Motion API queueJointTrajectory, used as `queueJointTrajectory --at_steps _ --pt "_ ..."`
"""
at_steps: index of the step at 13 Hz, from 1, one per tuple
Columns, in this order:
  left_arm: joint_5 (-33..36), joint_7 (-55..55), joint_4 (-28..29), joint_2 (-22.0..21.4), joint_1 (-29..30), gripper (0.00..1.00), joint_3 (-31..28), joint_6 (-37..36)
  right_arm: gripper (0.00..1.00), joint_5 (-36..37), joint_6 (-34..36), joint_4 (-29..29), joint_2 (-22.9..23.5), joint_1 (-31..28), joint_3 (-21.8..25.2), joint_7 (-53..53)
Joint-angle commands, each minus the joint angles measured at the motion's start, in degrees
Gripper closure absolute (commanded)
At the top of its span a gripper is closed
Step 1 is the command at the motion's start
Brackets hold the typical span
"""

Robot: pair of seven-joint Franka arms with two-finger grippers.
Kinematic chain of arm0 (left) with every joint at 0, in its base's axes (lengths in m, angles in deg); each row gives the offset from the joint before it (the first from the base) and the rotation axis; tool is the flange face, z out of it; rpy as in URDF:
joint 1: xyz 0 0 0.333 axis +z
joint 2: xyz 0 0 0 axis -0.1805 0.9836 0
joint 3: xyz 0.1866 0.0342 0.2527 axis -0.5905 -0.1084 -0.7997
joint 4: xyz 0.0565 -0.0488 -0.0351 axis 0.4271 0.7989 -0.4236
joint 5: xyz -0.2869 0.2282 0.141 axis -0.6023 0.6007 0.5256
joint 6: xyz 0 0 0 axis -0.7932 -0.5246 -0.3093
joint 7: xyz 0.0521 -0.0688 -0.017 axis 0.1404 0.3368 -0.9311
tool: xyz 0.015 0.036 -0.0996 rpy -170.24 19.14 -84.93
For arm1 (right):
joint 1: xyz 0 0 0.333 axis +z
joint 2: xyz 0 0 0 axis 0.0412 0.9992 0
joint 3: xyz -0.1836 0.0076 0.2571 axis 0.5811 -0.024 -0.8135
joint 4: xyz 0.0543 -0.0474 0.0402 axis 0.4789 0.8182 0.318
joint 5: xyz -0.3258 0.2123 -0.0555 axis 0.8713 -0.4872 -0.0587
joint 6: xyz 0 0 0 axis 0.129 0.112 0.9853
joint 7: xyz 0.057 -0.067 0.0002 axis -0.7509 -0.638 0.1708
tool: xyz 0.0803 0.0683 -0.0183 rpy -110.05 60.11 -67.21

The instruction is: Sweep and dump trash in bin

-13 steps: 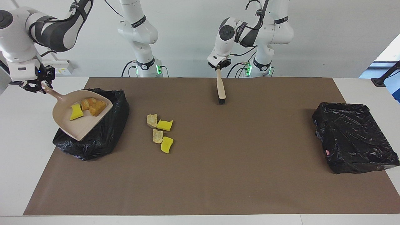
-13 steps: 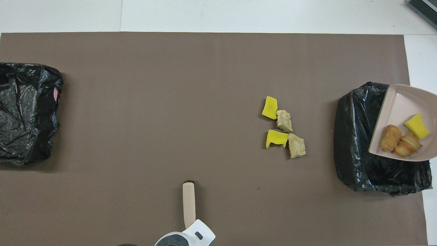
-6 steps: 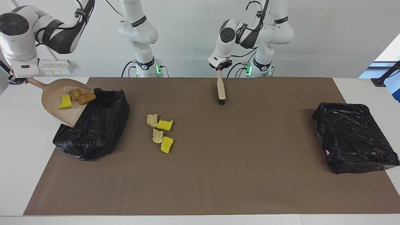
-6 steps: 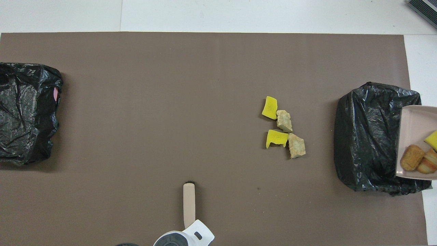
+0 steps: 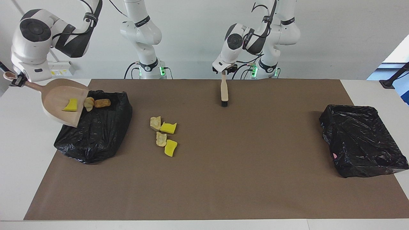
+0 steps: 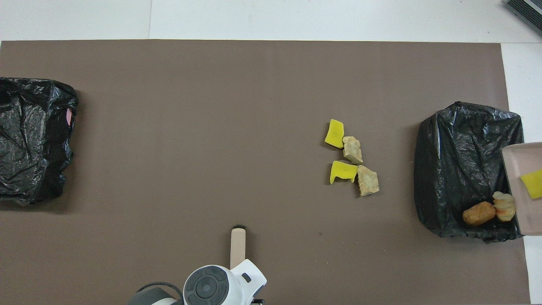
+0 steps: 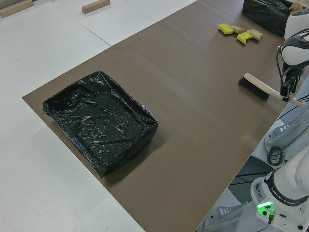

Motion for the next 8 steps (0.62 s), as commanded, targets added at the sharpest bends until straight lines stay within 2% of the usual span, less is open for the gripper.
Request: queueJointTrajectory --at_steps 1,4,6,8 --pt "5.7 1.2 -5.8 4.7 0.7 0.0 -5.3 -0.2 1.0 3.2 -2.7 1.1 -1.2 -0.4 -0.6 3.6" --pt "19.9 1.2 -14.7 11.3 0.3 0.0 -11.5 -0.9 1.0 6.3 -2.4 1.0 -1.5 -0.4 -3.1 3.5" --pt "26.5 1.3 -19.7 13.7 0.2 0.0 -16.1 -1.1 1.0 9.5 -2.8 1.1 -1.5 -0.3 -4.3 2.9" --pt "31.4 3.3 -25.5 14.6 0.2 0.0 -21.8 -2.6 1.0 14.3 -4.0 1.8 -2.0 -0.3 -7.5 0.4"
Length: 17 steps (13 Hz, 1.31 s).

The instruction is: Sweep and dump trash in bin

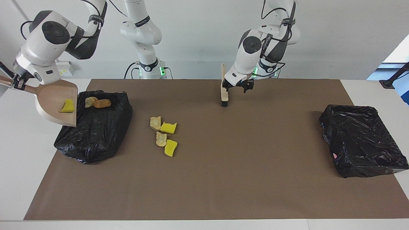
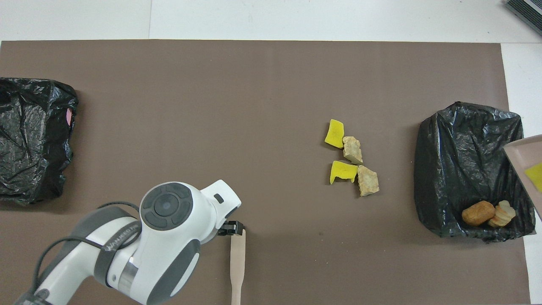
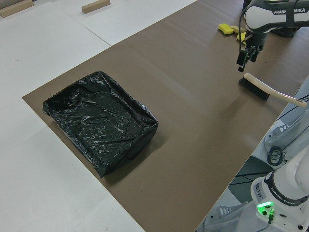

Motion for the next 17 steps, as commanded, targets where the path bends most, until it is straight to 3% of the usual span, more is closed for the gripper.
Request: queueJointTrajectory --at_steps 1,3,4,8,11,14,17 --pt "4.8 4.1 -9.9 2.8 -0.2 0.0 -6.7 -4.7 1.0 4.7 -1.3 1.8 -1.9 -0.3 -3.3 -1.9" --pt "5.1 9.4 -18.3 4.8 -0.2 0.0 -11.7 -11.1 1.0 5.5 -0.6 1.8 -1.8 1.1 -3.4 -3.2" --pt "5.5 11.0 -21.8 5.4 -0.2 0.0 -13.9 -13.2 1.0 5.1 2.7 1.9 -1.8 1.1 -3.4 -10.2" --pt "7.7 13.2 -30.5 5.3 0.4 0.0 -18.9 -18.1 1.0 9.0 1.0 5.8 -4.2 3.0 -3.4 -11.8" --pt "7.8 16.6 -36.7 5.3 0.6 0.0 -21.7 -25.2 1.0 9.6 3.6 5.7 -4.8 3.1 -3.4 -14.4" --pt "7.7 20.6 -41.2 5.3 2.8 0.0 -22.1 -28.7 1.0 -0.8 4.5 4.6 -10.3 3.1 -3.4 -15.3" --pt "7.7 22.2 -41.5 5.0 4.6 0.0 -22.2 -31.0 1.0 -9.0 12.3 3.8 -15.2 3.1 -3.4 -17.2"
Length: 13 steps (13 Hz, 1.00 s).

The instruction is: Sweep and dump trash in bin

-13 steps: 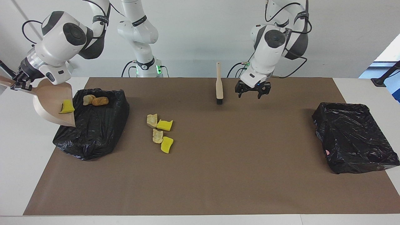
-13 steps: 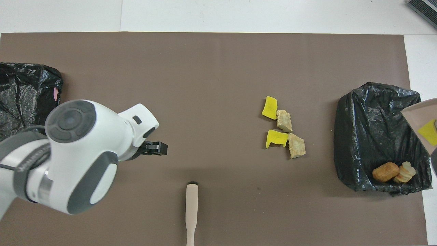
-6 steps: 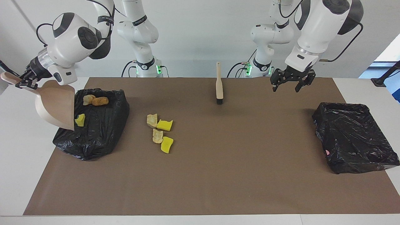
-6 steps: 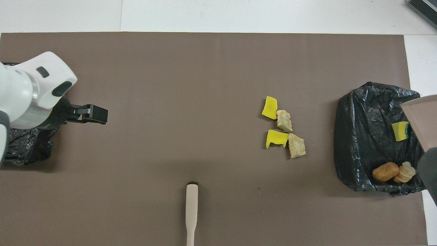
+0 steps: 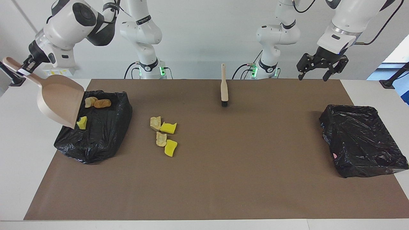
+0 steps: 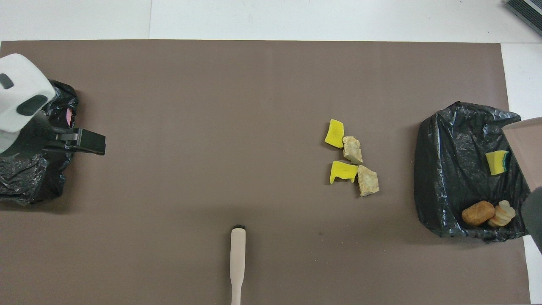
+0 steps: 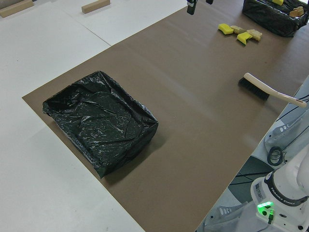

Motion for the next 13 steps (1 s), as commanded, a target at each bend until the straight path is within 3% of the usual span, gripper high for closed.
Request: queueJointTrajectory --at_steps 1,5,8,13 --pt "0.6 2.1 -2.0 0.8 2.3 0.0 0.6 -2.2 1.0 -7.9 5.6 0.6 -4.5 0.0 -0.7 -4.7" --pt "0.4 2.2 -1.4 0.0 2.8 0.0 1.0 -2.3 1.0 -18.2 11.5 0.4 -5.1 6.3 -2.7 -19.4" --pt "0.1 1.4 -1.3 -0.1 3.0 0.0 1.0 -2.2 1.0 -25.6 16.4 0.3 -3.6 15.3 -2.9 -37.9" --pt "0.3 1.4 -1.2 -0.2 2.6 0.0 1.0 -2.2 1.0 -40.0 19.7 -8.5 6.9 23.7 -3.7 -64.5"
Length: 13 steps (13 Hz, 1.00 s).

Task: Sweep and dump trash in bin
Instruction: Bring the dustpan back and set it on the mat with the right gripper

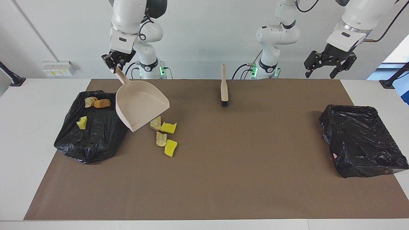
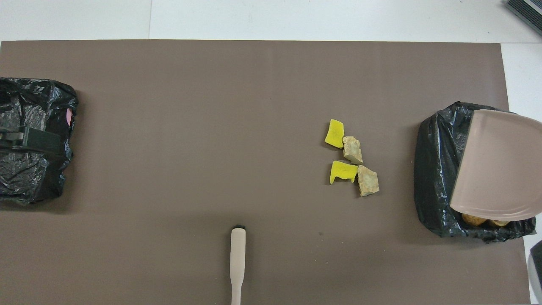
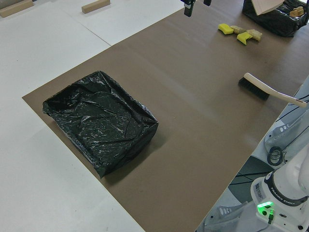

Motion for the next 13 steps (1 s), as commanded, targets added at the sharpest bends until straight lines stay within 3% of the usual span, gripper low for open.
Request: queueJointTrajectory --at_steps 1,7,13 --pt "0.3 0.1 -0.9 0.0 0.6 0.0 0.4 -1.0 1.0 -5.7 1.2 -5.0 7.3 4.0 0.0 -13.3" --pt "0.3 0.2 -0.9 0.0 0.8 0.0 0.4 -0.9 1.0 -14.7 -3.7 -20.7 25.8 15.8 -0.2 -49.4" --pt "0.3 -0.3 -0.9 0.0 0.7 0.0 0.4 -1.0 1.0 -19.6 -17.3 -33.5 43.1 22.0 -0.3 -69.3"
